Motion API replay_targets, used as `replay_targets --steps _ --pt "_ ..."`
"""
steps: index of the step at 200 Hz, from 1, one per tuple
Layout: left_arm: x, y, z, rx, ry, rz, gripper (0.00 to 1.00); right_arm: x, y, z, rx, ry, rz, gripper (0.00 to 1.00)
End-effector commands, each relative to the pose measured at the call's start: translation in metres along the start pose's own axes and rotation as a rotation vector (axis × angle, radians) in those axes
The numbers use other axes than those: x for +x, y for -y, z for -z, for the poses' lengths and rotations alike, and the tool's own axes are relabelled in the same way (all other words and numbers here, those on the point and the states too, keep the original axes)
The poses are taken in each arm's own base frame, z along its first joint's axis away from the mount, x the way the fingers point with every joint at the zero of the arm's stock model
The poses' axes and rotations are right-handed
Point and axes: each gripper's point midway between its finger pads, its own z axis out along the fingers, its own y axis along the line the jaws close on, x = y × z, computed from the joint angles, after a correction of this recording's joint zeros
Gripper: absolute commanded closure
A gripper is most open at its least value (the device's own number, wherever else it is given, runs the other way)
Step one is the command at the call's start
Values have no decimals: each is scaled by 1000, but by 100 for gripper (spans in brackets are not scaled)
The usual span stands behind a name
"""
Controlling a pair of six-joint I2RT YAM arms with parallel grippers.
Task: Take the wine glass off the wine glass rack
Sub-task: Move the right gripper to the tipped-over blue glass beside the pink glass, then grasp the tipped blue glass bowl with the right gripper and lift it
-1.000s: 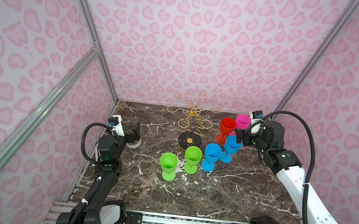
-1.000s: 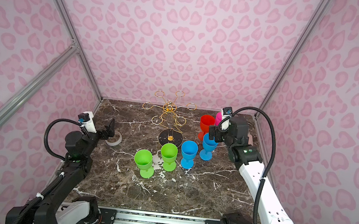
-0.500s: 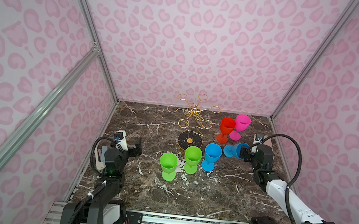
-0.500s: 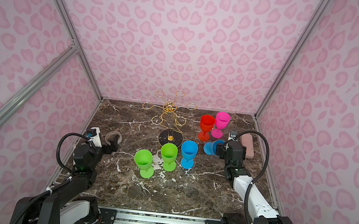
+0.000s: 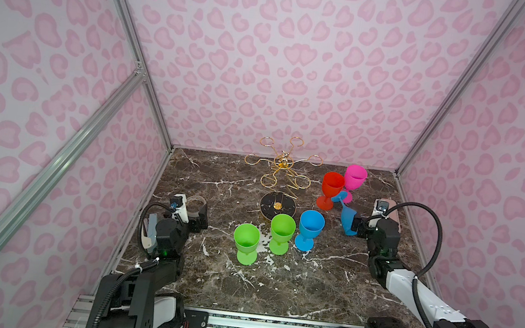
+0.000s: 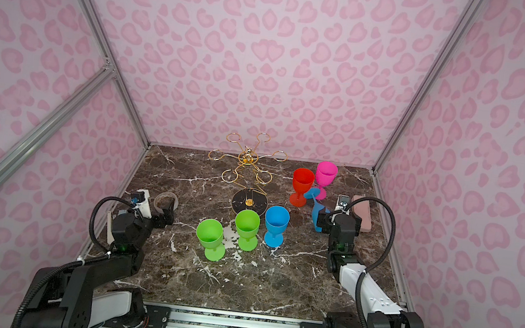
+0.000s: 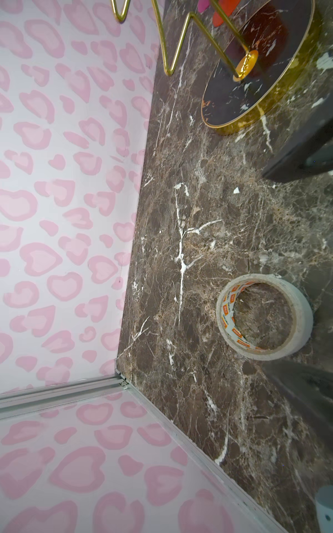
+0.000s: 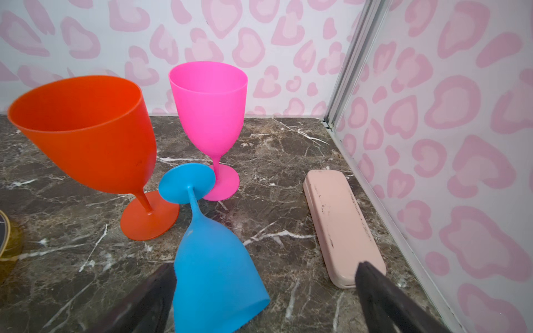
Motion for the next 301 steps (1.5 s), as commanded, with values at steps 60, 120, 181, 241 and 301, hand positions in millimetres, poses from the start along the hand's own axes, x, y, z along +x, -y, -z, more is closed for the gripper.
replay_targets --steps 60,120,181,241,301 --pt "-19 -1 -1 -6 66 -18 3 -1 38 13 -66 -86 -350 8" --pt "-36 -1 3 -14 113 -17 3 31 33 1 -252 -276 -792 28" --pt "-38 -3 4 -25 114 -17 3 62 15 -5 -322 -424 -1036 41" --pt "-39 -4 4 -29 117 -9 3 70 6 -2 -369 -424 -1118 44" --pt "-39 -4 3 -27 114 3 3 60 5 -10 -414 -371 -1165 52"
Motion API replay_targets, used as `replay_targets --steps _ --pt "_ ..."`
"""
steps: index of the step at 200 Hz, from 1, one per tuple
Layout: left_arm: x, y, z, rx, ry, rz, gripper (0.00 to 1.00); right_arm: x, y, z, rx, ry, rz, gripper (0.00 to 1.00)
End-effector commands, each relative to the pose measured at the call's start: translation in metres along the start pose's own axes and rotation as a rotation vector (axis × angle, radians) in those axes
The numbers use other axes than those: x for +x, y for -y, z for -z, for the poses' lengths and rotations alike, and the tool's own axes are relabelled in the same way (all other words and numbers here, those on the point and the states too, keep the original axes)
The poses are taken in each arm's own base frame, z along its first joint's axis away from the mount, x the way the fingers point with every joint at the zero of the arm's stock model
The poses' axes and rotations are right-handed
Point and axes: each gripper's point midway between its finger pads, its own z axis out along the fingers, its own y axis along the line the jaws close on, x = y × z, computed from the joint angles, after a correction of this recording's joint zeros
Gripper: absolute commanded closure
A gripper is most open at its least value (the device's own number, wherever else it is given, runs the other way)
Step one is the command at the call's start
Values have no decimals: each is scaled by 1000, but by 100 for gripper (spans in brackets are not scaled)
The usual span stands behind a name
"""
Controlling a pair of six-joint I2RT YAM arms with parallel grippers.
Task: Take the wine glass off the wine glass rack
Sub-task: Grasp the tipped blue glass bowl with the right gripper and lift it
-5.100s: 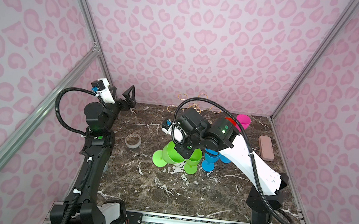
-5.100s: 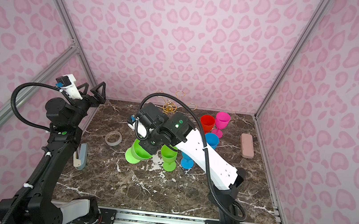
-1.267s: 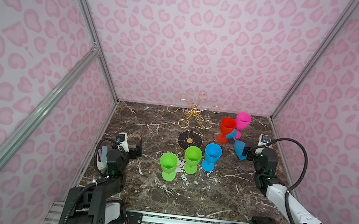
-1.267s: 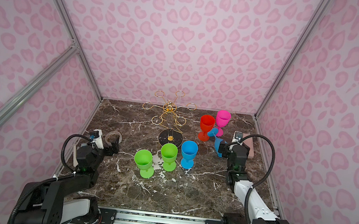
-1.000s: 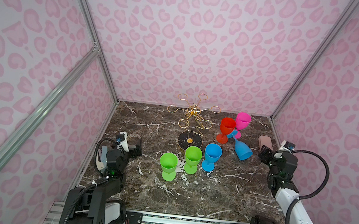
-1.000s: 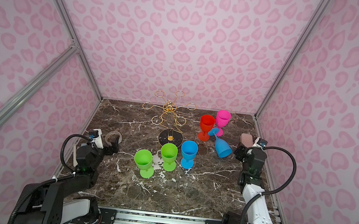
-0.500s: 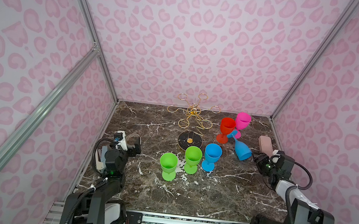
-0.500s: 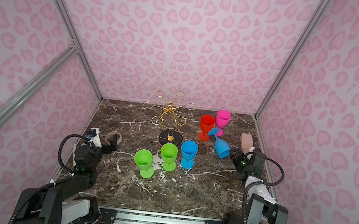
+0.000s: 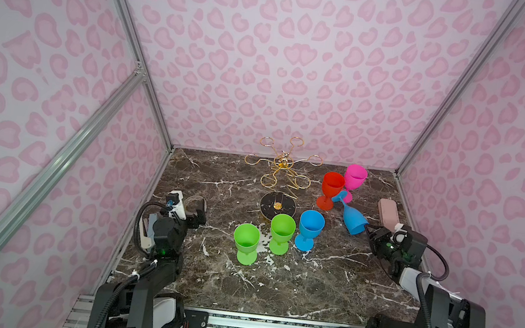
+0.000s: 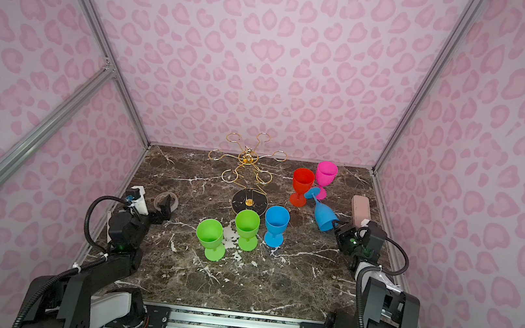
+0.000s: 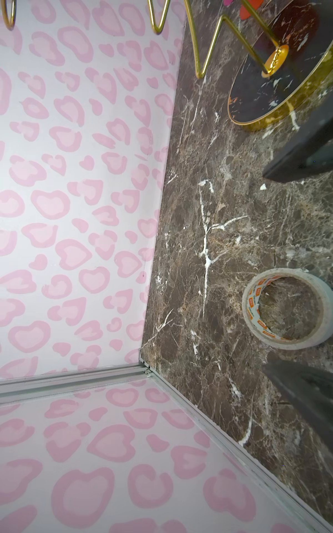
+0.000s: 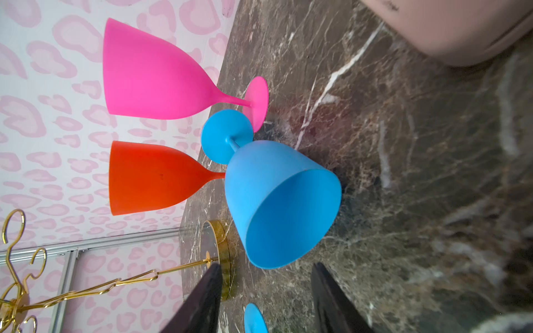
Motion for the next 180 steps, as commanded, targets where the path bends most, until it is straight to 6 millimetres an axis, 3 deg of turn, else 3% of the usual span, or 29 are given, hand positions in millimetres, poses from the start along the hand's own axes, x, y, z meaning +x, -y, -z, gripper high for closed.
replay_targets --steps 1,128,180 --pt "-10 0 -1 -1 32 2 3 -6 -12 -3 -63 18 -3 52" --pt "-7 -3 -1 -15 22 -5 3 -5 -19 -44 -107 -16 -20 59" --pt "-6 -4 -1 -18 17 -6 3 -8 -14 -51 -98 -6 -35 71"
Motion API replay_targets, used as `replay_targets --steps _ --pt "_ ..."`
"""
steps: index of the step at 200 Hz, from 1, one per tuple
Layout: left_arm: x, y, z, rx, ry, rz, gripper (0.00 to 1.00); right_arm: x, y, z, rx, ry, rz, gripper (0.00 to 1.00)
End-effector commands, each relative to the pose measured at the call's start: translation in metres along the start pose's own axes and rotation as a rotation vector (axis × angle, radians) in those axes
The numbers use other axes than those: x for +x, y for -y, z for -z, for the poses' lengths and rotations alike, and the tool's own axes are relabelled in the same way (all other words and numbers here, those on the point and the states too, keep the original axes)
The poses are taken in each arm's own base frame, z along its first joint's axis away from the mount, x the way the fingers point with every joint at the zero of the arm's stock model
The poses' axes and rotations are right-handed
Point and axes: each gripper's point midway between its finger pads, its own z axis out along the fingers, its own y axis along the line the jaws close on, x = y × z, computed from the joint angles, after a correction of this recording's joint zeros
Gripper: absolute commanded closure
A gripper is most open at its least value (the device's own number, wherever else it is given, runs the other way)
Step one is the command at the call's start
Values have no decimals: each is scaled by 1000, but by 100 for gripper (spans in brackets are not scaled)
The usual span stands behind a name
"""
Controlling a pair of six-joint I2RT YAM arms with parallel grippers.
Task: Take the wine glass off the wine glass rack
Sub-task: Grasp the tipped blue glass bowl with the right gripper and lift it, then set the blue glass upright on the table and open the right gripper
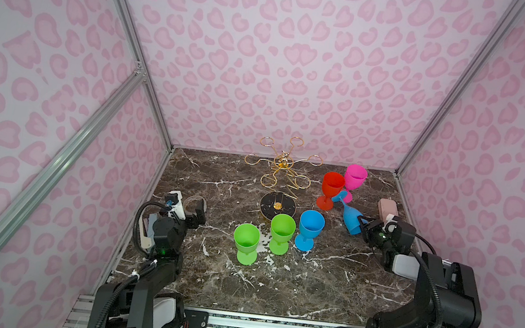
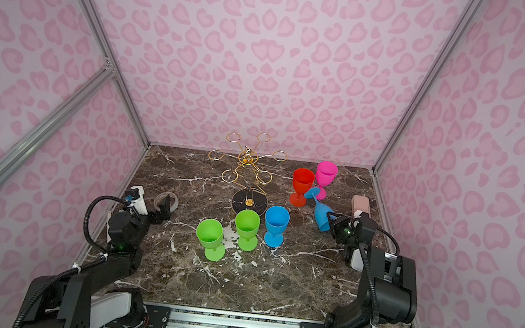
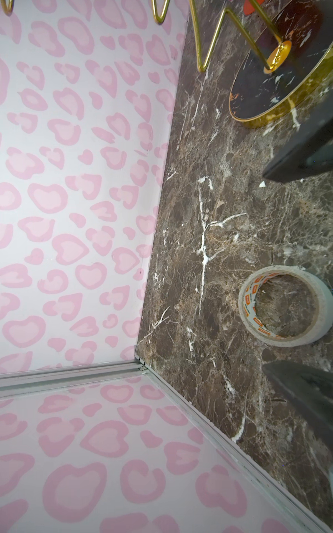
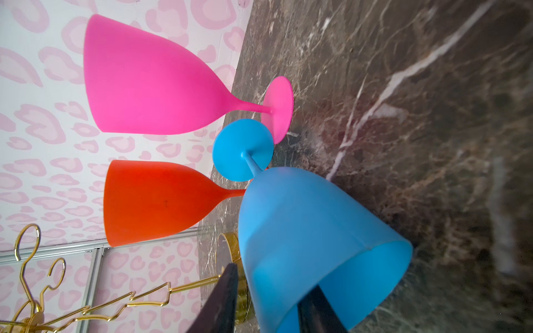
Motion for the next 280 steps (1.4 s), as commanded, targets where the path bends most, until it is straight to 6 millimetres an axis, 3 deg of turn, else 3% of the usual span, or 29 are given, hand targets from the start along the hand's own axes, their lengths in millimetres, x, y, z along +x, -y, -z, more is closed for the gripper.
replay_targets --steps 1,78,160,188,249,280 --pt "-9 -1 -1 -4 29 -14 3 -6 -4 -3 -22 25 2 72" --pt "-9 -1 -1 -9 27 -17 3 -7 -14 -5 -37 21 42 93" --pt "-8 -3 -1 -15 24 -18 3 -3 -44 14 -8 -13 160 100" --pt "-10 -3 -1 -17 28 -20 3 5 -53 27 42 -55 246 100" --pt "-9 -4 0 -22 25 -27 3 15 -86 78 232 -153 542 100" --pt "-7 -4 0 -21 23 -27 3 26 -99 91 363 -269 718 100"
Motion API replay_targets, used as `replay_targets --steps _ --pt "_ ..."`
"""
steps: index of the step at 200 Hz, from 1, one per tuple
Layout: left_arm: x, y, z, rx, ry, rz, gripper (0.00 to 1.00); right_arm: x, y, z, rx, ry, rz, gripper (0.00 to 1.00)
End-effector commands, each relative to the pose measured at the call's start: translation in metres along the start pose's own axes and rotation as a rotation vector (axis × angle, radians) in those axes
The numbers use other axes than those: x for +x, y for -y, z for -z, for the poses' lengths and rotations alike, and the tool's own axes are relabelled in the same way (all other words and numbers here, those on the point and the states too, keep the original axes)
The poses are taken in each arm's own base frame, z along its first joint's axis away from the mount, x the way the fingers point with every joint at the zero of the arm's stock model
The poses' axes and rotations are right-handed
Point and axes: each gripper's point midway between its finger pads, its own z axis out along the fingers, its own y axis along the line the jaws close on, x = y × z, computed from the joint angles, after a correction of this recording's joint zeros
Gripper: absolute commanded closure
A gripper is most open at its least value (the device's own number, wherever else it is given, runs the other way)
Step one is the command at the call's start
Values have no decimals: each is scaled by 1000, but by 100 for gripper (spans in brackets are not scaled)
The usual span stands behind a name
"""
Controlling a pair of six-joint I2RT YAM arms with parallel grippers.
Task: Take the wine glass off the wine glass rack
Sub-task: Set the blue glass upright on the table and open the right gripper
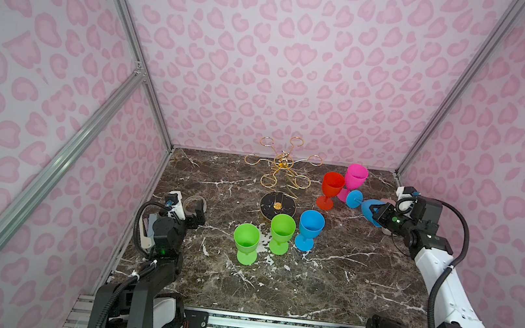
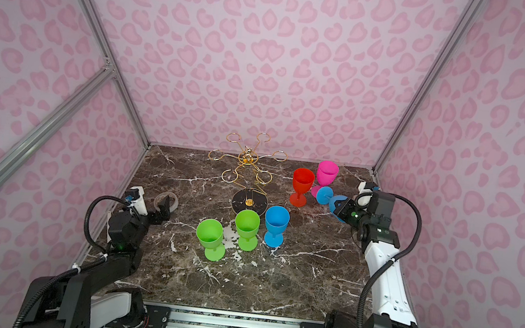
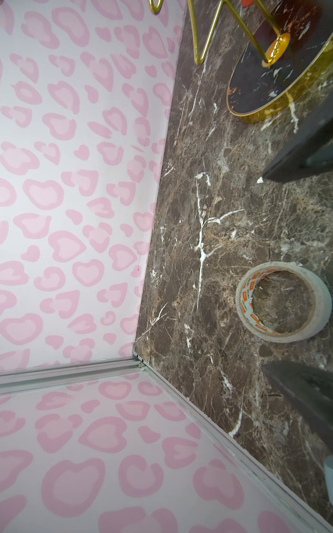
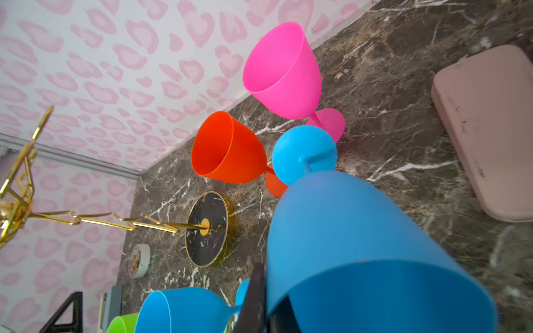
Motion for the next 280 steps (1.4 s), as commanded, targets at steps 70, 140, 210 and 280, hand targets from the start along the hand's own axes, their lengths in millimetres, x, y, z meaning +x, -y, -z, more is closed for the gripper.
replay_targets --steps 70,140,210,280 --pt "-10 1 0 4 33 -13 3 60 -16 14 365 -506 489 100" --pt "-10 1 1 -2 36 -31 3 83 -28 -24 401 -670 610 100" --pt "-12 4 0 15 38 -37 3 92 -36 -56 361 -722 628 100" --pt "-12 4 0 20 38 -40 3 85 -50 -59 314 -694 624 79"
